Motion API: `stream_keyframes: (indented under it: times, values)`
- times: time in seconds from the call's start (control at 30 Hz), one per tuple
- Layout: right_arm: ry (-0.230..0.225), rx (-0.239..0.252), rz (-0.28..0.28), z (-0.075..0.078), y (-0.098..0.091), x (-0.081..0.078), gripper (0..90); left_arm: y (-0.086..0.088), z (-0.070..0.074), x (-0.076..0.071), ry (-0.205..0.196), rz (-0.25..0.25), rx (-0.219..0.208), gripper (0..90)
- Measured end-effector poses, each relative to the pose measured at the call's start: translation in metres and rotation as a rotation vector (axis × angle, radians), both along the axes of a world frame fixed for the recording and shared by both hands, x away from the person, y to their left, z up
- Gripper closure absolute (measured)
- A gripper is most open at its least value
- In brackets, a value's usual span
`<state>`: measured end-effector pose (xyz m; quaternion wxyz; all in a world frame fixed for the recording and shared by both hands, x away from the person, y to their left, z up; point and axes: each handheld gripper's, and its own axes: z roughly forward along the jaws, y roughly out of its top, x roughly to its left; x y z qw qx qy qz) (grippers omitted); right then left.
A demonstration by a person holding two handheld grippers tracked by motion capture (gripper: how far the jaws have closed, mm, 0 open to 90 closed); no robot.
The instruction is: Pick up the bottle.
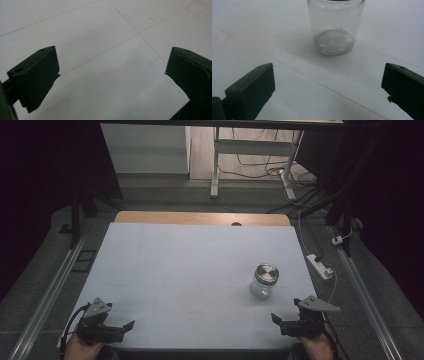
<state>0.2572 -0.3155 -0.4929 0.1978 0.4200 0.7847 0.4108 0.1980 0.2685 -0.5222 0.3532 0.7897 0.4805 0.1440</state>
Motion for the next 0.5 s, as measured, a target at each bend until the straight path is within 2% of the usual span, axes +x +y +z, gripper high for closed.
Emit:
stream_keyframes:
  times: [0.07,0.13,0.5]
  values:
    - [0.003,0.008,0.004,-0.0002,-0.0004,0.0006,0.0,0.0005,-0.0002,0.0004,0.001,0.004,-0.003,0.0]
    - [0.009,0.014,0.004,-0.0001,-0.0014,0.0009,0.0,0.0017,-0.0004,0.0010,0.009,-0.003,-0.024,0.0]
    - [0.032,0.023,0.010,-0.0004,-0.0022,0.0031,0.0,0.0008,-0.0004,0.0012,0.013,-0.004,-0.018,0.0]
